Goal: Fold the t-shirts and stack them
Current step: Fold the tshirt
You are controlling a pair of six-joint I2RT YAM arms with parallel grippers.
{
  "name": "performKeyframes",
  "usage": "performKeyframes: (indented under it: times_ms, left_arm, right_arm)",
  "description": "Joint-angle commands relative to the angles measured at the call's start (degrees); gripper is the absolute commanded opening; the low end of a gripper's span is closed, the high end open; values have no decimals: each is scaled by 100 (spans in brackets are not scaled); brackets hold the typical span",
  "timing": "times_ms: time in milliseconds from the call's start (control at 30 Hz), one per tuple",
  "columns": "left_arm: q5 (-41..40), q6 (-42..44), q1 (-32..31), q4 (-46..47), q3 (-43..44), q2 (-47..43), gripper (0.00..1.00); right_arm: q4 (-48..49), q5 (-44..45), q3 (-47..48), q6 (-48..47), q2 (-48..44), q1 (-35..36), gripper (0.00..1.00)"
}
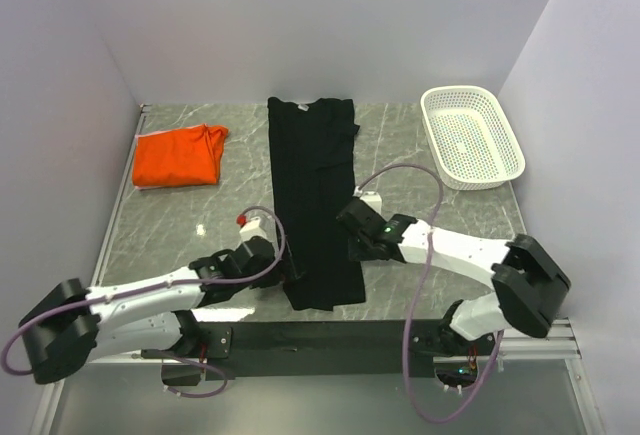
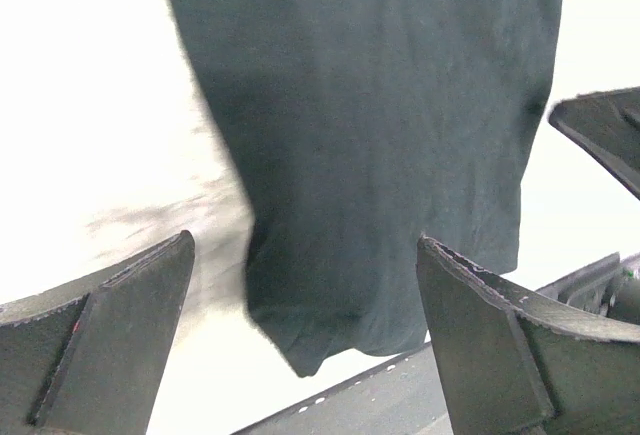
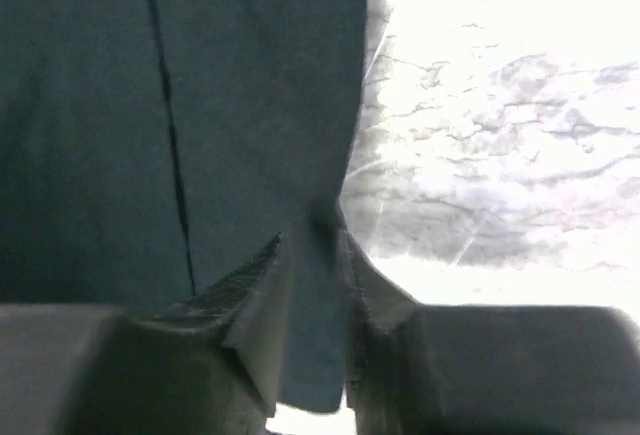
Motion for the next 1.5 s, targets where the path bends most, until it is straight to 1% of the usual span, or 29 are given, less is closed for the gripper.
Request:
performKeyframes:
  times_ms: [0,33,67,133,167,233,300,367,433,600,700,733,1000,1133,1300,1367,1467]
  left_arm:
    - [-877,-463,-174,-932,-11,-688,99]
    - [-1097,-517,-201,-1037,-37,-855,99]
    - [-1221,-552,-280,-1273,-73,-1178,99]
    - [-1414,-623,-359,-1442,-169,-1461,99]
    - [-1450,-614,-429,-1547,-196,-1689,99]
    - [-1468,-596,-491,-1618,-301,-1840,98]
    - [-1415,-596,-570,-1645,-380,-1911,98]
    - [-1380,-631,-675,-1610,-424,-1833,98]
    - [-1389,-693,-746,-1531,-460,-1744,98]
    - [-1406,-737,-930,-1355,-363,-1384,98]
    - [-1546,-754,-1089,-1320,-258,-1270,98]
    - [-1660,-746,-1263,-1276,-188,-1113,98]
    - [-1767,-737,-1423,-1267,15,-707,98]
    - [-1846,-798,-1511,-1364,59,-742,98]
    - [-1969,-755,-1599,-1390,59,-891,98]
    - [-1986,-772,-1616,-1443,68,-883,99]
    - [-1995,-816,-1634,-1469,59,-856,98]
  right_arm:
    - [-101,169,-5,27,-600,51,36]
    - [-162,213,3,53,-863,104,40]
    - [-294,213,38,97,-1004,122,41]
    - [-234,47,13,106,-1365,270,45]
    - [-138,-110,-75,124,-1479,341,45]
    - [247,-548,-215,176,-1664,578,46]
    - [486,-770,-365,317,-1613,737,46]
    - [855,-1059,-444,431,-1455,903,46]
    - [1084,-1158,-436,475,-1095,974,46]
    - [1331,-1368,-357,511,-252,1027,46]
    - [1349,-1334,-348,546,-57,1045,45]
    - [1349,-1334,-400,572,-13,1054,45]
    - [1437,-1395,-585,739,145,1089,46]
    - [1296,-1202,-690,879,154,1177,45]
    - [1384,-1263,-770,915,93,1194,45]
    - [1524,-1386,-761,897,163,1194,44]
    - [1639,-1465,-752,906,251,1212,35]
